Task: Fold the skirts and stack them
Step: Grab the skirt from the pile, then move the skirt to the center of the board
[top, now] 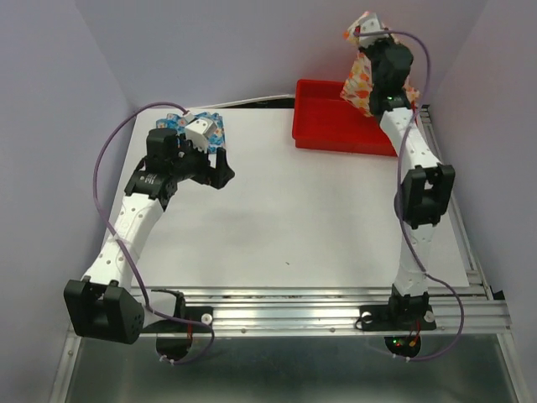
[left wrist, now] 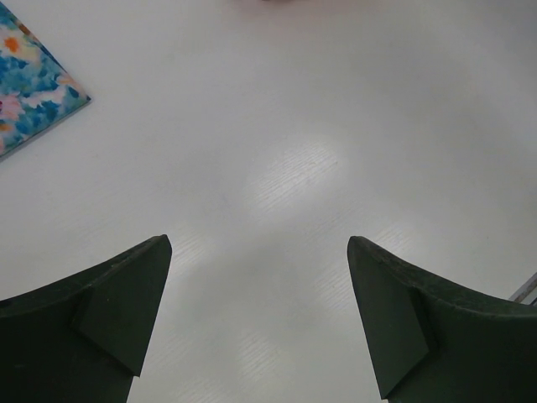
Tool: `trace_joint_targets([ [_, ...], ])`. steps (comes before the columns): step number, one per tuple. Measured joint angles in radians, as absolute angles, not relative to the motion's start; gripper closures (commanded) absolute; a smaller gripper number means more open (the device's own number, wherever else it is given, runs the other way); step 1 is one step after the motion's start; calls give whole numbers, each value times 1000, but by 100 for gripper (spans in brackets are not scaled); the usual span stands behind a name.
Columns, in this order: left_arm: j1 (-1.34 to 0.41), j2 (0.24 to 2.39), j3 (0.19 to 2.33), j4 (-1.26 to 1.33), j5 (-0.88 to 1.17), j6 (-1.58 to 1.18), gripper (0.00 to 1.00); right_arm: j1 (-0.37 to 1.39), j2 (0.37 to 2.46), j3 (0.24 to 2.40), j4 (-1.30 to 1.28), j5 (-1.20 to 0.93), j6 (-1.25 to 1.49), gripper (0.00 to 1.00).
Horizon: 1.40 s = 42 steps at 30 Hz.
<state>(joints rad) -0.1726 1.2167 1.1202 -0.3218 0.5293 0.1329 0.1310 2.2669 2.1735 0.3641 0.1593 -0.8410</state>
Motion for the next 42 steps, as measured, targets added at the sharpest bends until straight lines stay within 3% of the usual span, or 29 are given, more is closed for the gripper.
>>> trace_joint_targets([
  [8,-173,1179,1120,-276,488,125,2,133,1790,2168,207,26,-601,99],
  [17,-172,1101,1086,-200,497,115,2,135,1448,1946,-138,-408,-228,99],
  [23,-172,1075,996,-196,528,151,5,141,1364,1493,-220,-612,13,99],
  [29,-172,1078,932,-232,555,232,10,146,1442,1079,-255,-647,210,99],
  [36,-192,1160,839,-211,659,173,12,146,1517,999,-136,-574,397,99],
  [42,-385,1243,721,-65,770,-45,10,146,1483,943,-81,-497,470,99],
])
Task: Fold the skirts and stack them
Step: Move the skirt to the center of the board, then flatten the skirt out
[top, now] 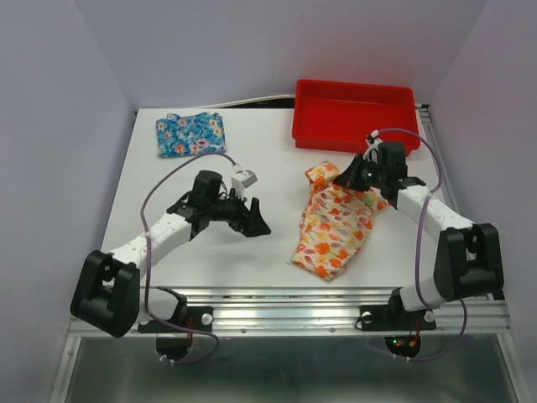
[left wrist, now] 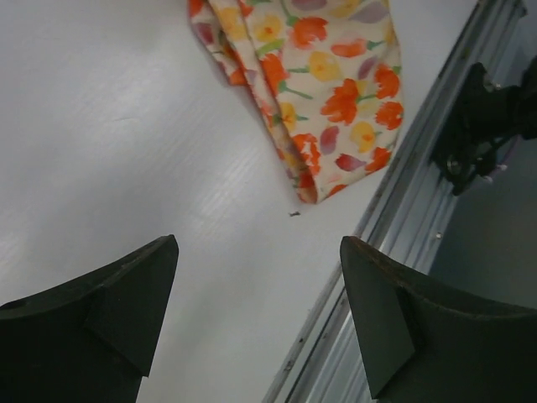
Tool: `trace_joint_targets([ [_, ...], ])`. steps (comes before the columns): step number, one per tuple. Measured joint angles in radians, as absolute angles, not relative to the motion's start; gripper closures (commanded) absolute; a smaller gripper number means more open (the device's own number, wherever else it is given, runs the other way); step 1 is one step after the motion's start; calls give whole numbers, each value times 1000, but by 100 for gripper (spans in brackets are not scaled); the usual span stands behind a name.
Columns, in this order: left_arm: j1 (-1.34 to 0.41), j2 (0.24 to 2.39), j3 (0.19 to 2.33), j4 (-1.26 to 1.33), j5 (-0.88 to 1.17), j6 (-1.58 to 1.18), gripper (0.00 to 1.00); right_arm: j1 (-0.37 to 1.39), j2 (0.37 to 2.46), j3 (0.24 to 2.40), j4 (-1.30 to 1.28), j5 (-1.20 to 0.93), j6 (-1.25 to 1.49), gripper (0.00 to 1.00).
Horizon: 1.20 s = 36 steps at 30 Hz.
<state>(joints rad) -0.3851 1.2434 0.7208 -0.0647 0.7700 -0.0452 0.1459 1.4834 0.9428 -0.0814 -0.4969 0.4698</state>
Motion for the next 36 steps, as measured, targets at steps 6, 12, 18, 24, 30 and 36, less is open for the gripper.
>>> trace_joint_targets([
  [6,-524,1409,689,119,835,-271,9,146,1354,892,-101,-332,546,99],
  [12,-548,1671,737,134,868,-385,2,146,1343,866,-116,-284,620,99],
  [18,-579,1748,797,186,895,-459,5,146,1352,823,-152,-279,637,99],
  [24,-642,1822,822,257,939,-545,16,146,1351,815,-174,-255,643,99],
  [30,-707,1833,822,264,937,-588,30,146,1349,794,-192,-242,655,99],
  [36,-707,1910,862,192,895,-557,100,142,1349,796,-220,-237,639,70],
])
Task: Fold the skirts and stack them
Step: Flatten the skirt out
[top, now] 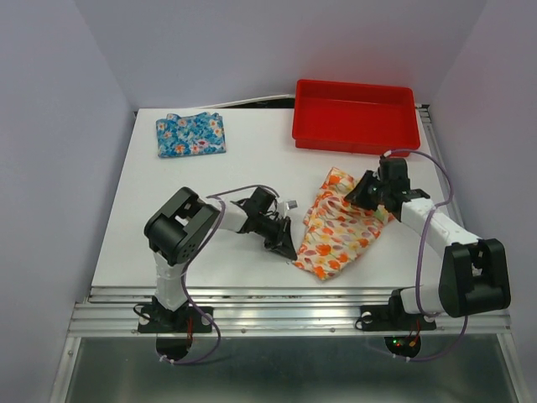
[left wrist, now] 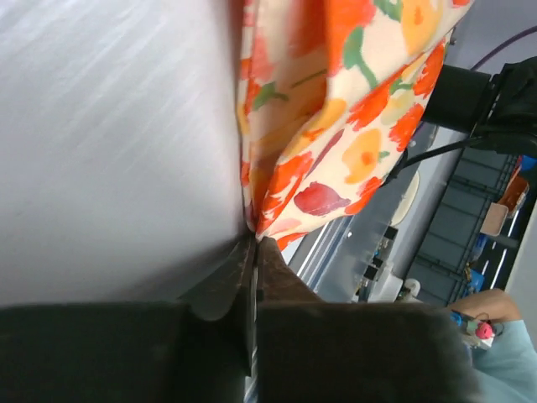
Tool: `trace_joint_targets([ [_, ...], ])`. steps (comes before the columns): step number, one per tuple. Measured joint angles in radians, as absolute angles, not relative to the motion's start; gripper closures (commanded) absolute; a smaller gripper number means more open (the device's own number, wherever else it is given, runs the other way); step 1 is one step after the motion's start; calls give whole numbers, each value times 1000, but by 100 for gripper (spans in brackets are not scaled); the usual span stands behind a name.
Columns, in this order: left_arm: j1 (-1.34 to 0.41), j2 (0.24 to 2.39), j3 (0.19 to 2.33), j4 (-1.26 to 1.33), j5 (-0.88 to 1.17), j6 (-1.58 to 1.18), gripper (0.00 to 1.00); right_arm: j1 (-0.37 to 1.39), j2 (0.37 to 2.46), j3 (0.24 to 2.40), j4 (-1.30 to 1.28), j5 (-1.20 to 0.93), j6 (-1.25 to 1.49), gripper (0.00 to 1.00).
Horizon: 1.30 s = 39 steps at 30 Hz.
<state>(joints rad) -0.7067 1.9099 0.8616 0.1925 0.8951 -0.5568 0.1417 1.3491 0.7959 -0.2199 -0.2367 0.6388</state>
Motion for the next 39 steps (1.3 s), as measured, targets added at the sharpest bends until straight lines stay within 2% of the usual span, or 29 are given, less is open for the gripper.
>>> trace_joint_targets([
  [1,-699,1911,875,159,894,-542,100,138,1349,801,-238,-231,626,50],
  [4,-651,1896,908,80,849,-472,100,117,1350,826,-296,-212,591,40],
  [5,-619,1885,916,37,830,-432,100,105,1351,838,-318,-203,569,27],
  [6,-572,1871,928,-16,803,-384,100,93,1351,859,-350,-200,533,17],
  [10,-423,1846,1002,-191,705,-206,100,73,1365,926,-415,-203,421,1],
  [13,-362,1842,1079,-303,605,-30,100,72,1402,1000,-446,-257,309,0],
  [18,-369,1840,1173,-421,425,295,100,72,1520,1148,-464,-413,115,0],
  [23,-383,1820,1182,-425,270,585,100,73,1733,1298,-462,-560,51,6],
  [28,-410,1715,1072,-319,141,793,100,73,1919,1395,-427,-611,173,4],
  [33,-455,1668,1040,-258,96,864,100,73,2019,1396,-367,-624,369,4],
  [36,-466,1660,1038,-220,82,882,100,73,2037,1393,-323,-649,487,8],
  [39,-464,1652,1031,-184,58,889,100,76,2037,1381,-271,-682,579,24],
])
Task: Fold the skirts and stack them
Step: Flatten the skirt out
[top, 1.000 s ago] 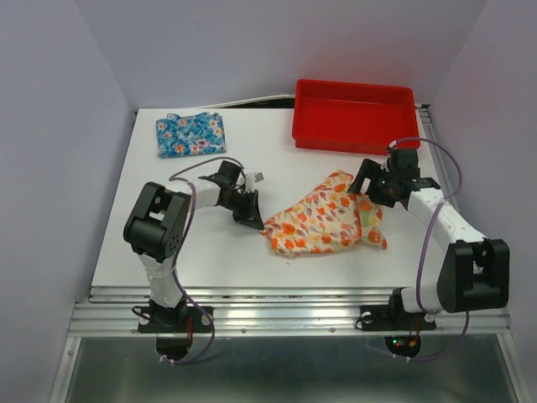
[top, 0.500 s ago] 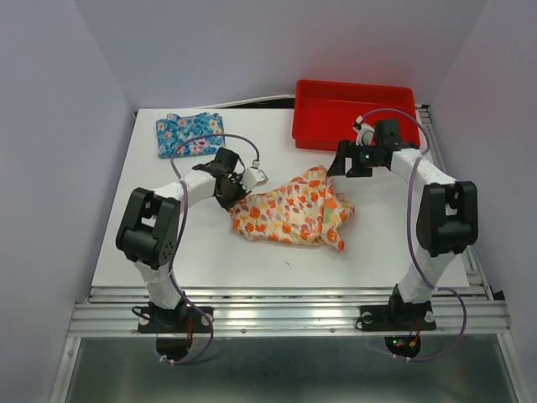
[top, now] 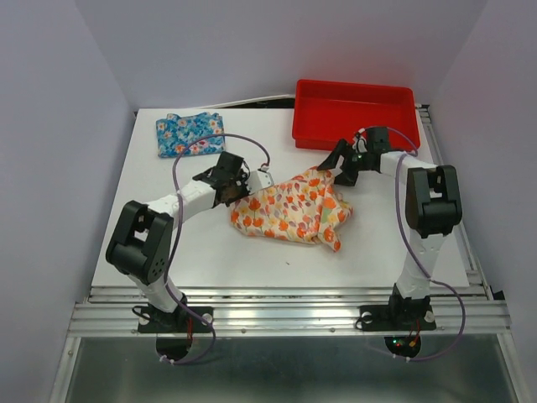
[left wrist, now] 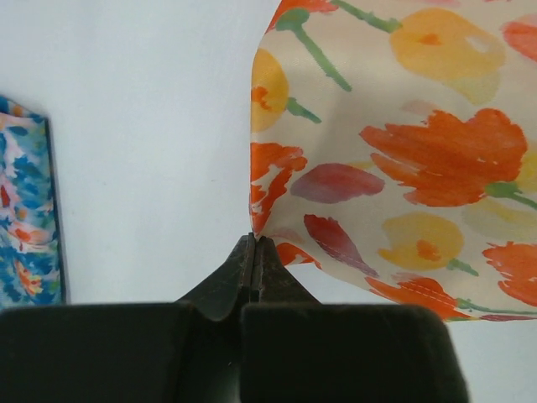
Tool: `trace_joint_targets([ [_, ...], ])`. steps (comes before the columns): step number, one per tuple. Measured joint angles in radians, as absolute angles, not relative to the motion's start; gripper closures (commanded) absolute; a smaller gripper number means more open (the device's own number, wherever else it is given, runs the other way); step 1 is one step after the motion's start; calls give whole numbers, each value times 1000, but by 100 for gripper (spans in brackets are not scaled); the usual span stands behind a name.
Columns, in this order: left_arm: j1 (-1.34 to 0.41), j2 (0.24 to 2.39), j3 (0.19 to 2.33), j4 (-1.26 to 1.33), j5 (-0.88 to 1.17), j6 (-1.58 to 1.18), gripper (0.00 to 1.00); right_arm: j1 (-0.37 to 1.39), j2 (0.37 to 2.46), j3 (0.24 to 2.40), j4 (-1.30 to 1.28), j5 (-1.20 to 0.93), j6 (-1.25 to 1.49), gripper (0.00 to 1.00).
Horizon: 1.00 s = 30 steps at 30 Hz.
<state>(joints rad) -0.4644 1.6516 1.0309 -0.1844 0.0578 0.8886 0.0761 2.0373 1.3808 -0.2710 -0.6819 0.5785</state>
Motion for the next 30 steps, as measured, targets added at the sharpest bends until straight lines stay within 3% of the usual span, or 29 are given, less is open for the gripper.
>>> trace_joint_targets([
  [4,-463,1630,1008,-141,21,885,100,86,2046,1344,-203,-734,686,49],
  [5,-463,1626,1007,-134,10,884,99,89,2056,1344,-192,-744,701,61],
  [7,-463,1621,1007,-121,-5,879,94,93,2075,1344,-172,-760,714,74],
  [8,-463,1620,1007,-113,-12,871,81,93,2088,1344,-167,-770,729,83],
  [11,-450,1618,1011,-114,-12,837,52,93,2088,1344,-163,-787,729,94],
  [13,-422,1616,1030,-136,21,785,38,93,2083,1345,-154,-796,718,99],
  [16,-321,1608,1087,-181,138,695,31,93,2054,1344,-154,-805,677,99],
  [23,-16,1551,1136,-212,478,412,27,93,1940,1344,-156,-850,546,99],
  [30,-6,1673,991,-160,733,135,27,93,1919,1344,-201,-873,434,99],
])
